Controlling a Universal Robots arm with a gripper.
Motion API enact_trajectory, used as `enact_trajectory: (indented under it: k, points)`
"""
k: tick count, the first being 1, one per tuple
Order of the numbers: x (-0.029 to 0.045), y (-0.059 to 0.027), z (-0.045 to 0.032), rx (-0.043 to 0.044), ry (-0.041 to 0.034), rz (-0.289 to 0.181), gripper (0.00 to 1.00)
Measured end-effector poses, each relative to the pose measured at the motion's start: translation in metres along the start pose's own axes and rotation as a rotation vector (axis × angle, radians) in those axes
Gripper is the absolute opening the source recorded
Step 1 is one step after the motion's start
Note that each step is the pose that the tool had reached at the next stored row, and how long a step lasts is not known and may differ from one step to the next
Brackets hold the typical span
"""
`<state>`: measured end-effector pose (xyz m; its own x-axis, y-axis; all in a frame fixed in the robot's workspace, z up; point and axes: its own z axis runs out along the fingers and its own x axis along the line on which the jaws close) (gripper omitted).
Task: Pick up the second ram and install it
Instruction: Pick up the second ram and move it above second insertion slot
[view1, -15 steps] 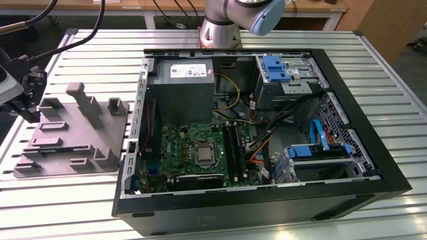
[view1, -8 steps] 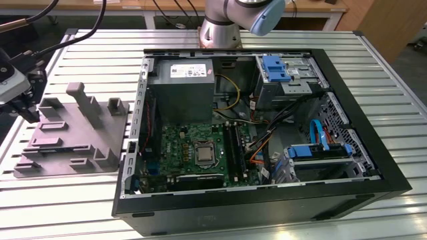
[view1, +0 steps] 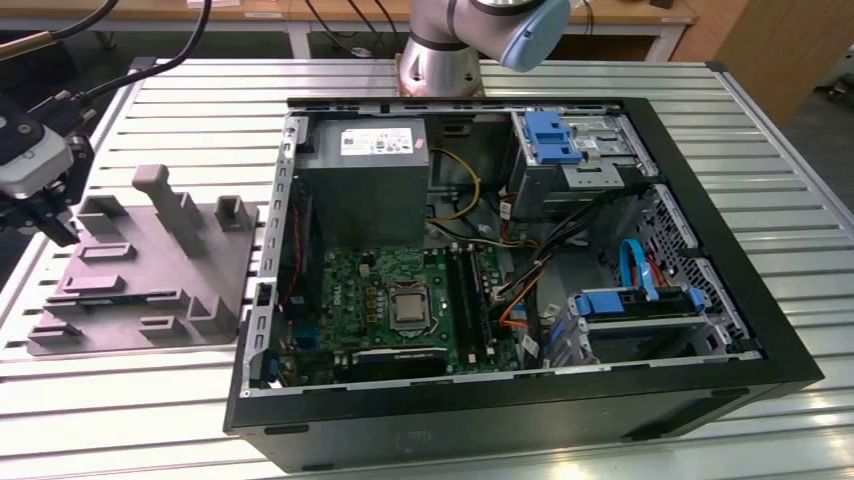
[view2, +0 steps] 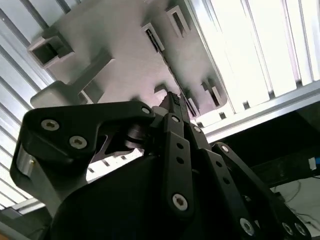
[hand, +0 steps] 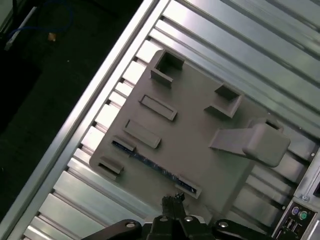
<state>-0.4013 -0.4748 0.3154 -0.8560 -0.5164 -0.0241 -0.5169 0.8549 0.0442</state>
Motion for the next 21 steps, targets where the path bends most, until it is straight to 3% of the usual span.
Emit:
enact_trajectory:
  k: [21]
  points:
    - [0.0, 0.0, 0.0012, -0.009, 0.0166, -0.376, 0.1]
